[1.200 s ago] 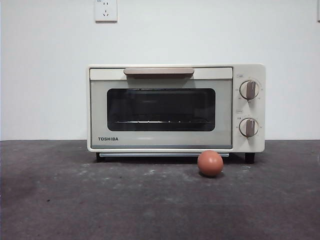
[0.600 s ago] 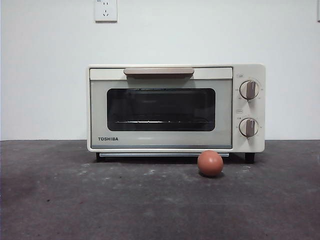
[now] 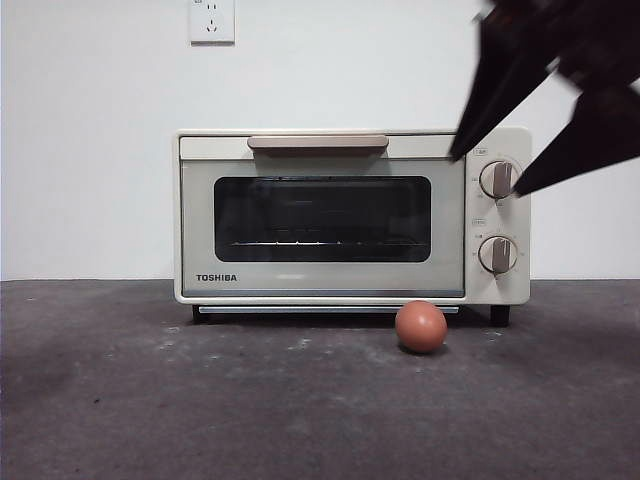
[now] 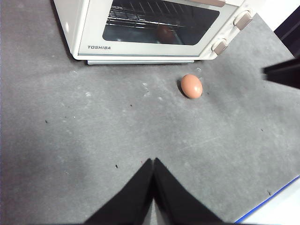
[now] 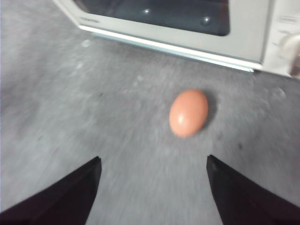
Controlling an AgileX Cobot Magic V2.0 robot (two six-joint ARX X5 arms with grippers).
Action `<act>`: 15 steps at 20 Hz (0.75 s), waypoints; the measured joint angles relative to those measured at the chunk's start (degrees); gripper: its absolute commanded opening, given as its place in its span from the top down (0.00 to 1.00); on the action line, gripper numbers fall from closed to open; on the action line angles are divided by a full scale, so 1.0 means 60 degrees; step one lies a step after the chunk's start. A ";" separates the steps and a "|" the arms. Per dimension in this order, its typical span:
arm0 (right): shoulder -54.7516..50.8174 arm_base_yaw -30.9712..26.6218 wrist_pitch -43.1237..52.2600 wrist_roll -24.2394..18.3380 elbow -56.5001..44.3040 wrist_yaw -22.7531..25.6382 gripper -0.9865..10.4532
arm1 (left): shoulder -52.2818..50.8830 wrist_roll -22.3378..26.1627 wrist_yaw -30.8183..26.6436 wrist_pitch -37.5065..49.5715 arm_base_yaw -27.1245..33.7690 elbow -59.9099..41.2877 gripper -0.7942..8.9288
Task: Eggoven
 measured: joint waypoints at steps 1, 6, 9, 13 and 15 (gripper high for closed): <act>0.0437 0.0226 0.0426 0.0124 0.0000 0.0335 0.60 | 0.0000 -0.0004 0.0000 0.0000 0.0000 0.0000 0.91; 0.2510 0.0707 0.0954 0.0295 0.0630 0.1439 0.60 | 0.0000 -0.0004 0.0000 0.0000 0.0000 0.0000 0.91; 0.3450 0.0750 0.1144 0.0313 0.1206 0.1650 0.60 | 0.0000 -0.0004 0.0000 0.0000 0.0000 0.0000 0.91; 0.4437 0.0754 0.1198 0.0317 0.1668 0.1716 0.60 | 0.0000 -0.0004 0.0000 0.0000 0.0000 0.0000 0.91; 0.4823 0.0754 0.1213 0.0317 0.1887 0.1796 0.60 | 0.0000 -0.0004 0.0000 0.0000 0.0000 0.0000 0.91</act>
